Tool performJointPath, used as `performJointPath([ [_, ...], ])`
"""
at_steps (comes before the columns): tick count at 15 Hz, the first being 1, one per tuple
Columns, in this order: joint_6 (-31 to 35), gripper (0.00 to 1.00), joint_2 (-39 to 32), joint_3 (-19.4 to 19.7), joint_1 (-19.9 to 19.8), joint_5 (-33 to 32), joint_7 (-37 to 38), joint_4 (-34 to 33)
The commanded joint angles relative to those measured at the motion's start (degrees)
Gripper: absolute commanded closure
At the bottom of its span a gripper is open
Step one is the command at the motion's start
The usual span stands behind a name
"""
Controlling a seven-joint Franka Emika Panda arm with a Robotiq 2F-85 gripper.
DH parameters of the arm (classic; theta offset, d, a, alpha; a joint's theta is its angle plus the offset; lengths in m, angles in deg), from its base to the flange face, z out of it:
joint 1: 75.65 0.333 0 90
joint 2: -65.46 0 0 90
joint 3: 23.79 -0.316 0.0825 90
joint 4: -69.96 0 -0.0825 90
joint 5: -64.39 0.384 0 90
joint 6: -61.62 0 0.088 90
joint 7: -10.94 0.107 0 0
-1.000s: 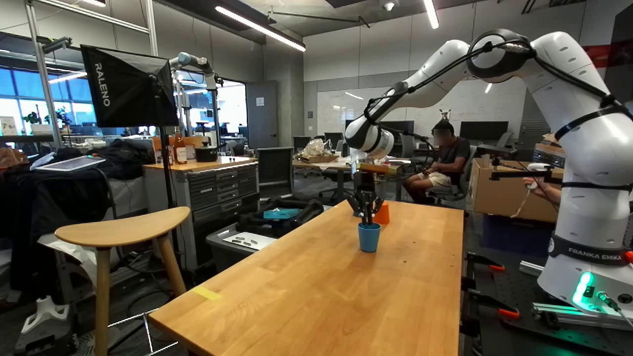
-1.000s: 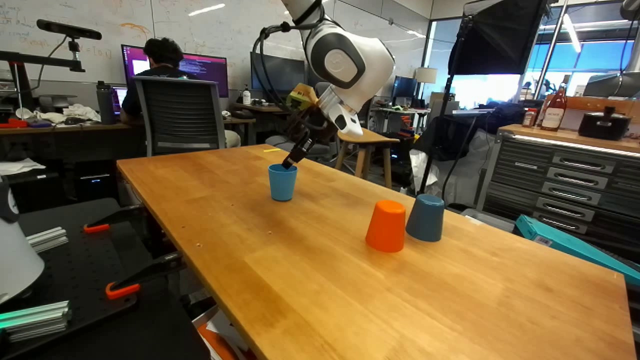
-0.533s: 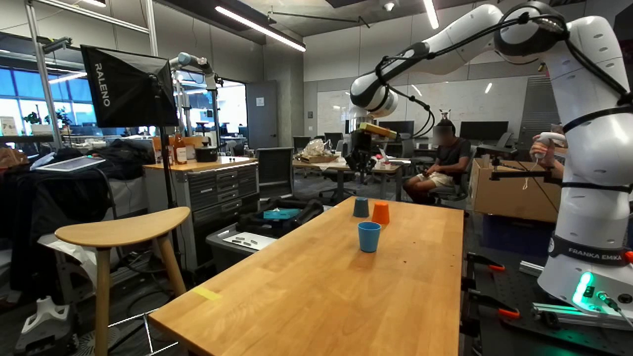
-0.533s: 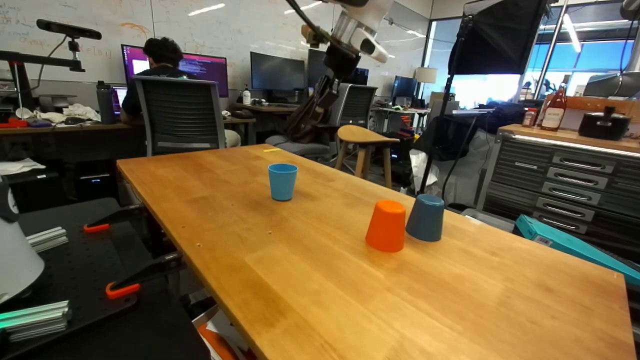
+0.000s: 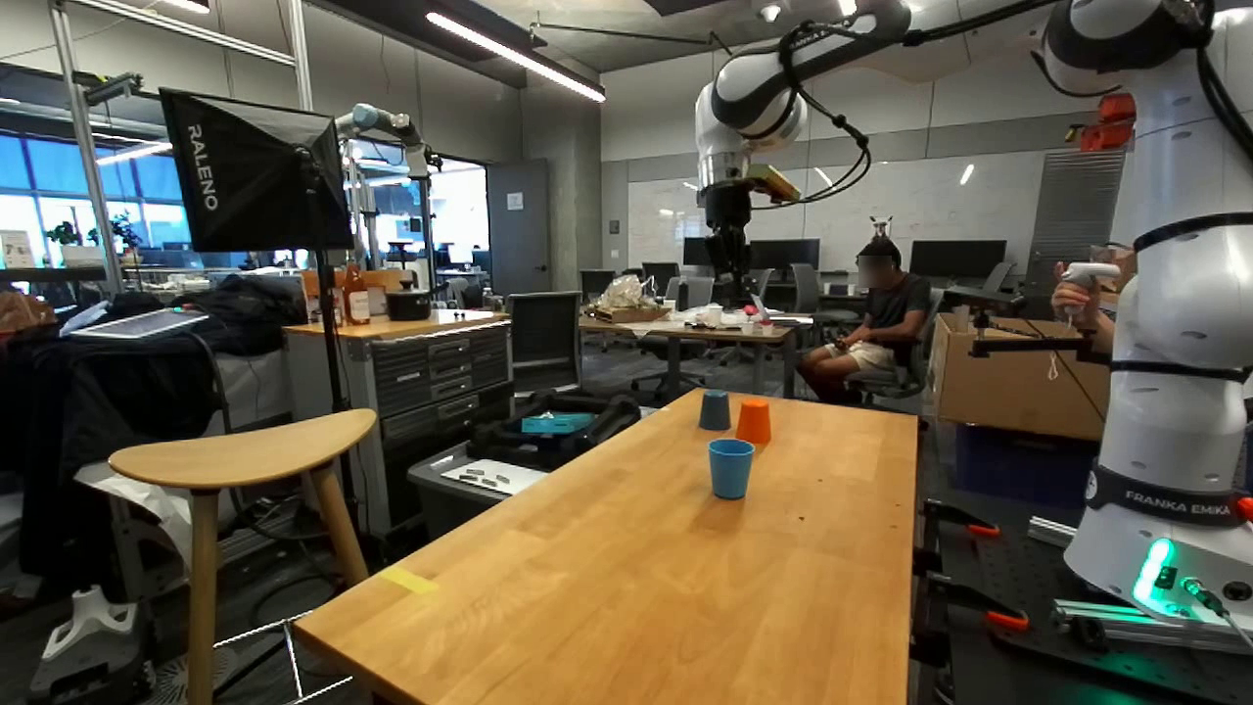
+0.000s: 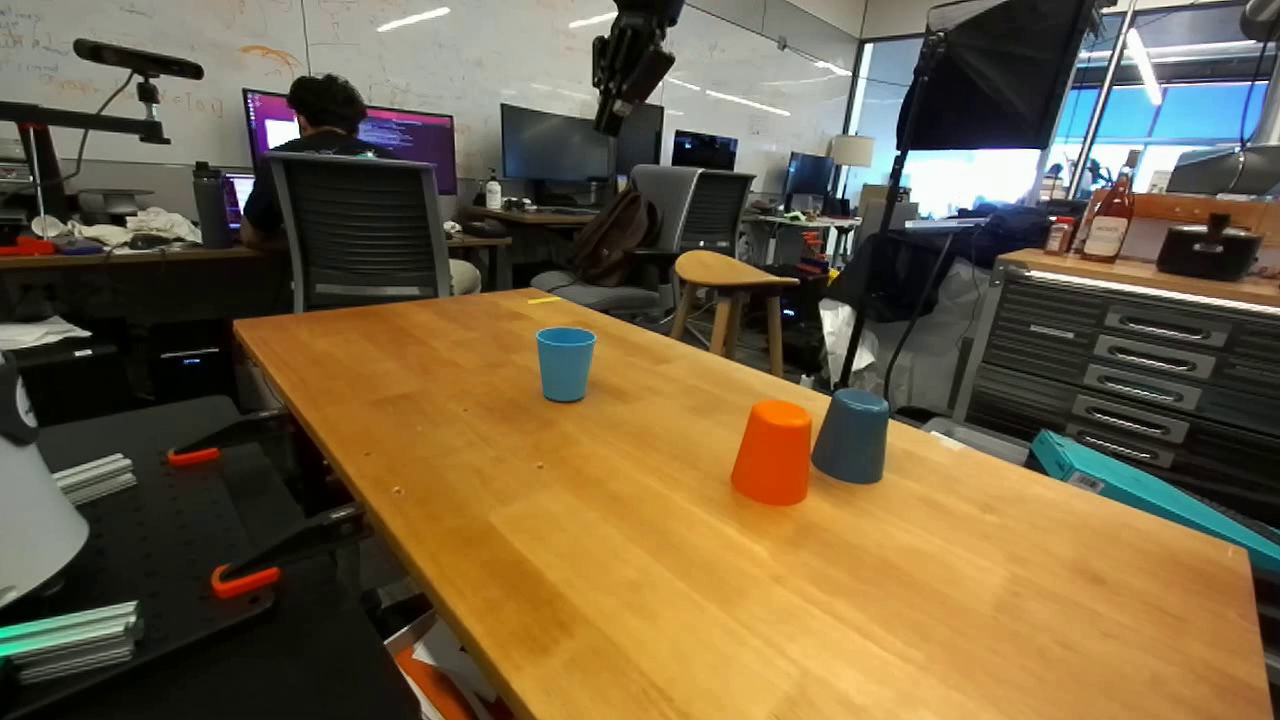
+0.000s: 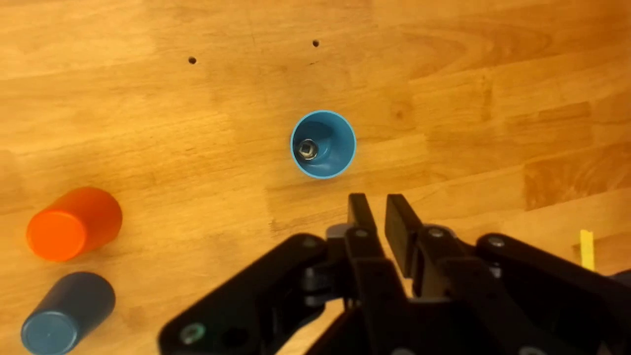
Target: Pick up the object and put it in the blue cup
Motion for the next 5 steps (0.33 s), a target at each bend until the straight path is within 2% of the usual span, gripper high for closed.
performJointPath([
  [1, -2.9, 0.49, -0.3, 0.3, 0.2, -4.8, -5.4, -1.9],
  [2, -0.9, 0.42, 0.2, 0.1, 0.4, -2.7, -2.7, -0.4],
  [3, -0.9, 0.59, 0.1, 0.1, 0.4, -3.0, -2.9, -0.3],
  [5, -0.9, 0.44, -0.2, 0.1, 0.4, -3.0, -2.9, -0.3],
])
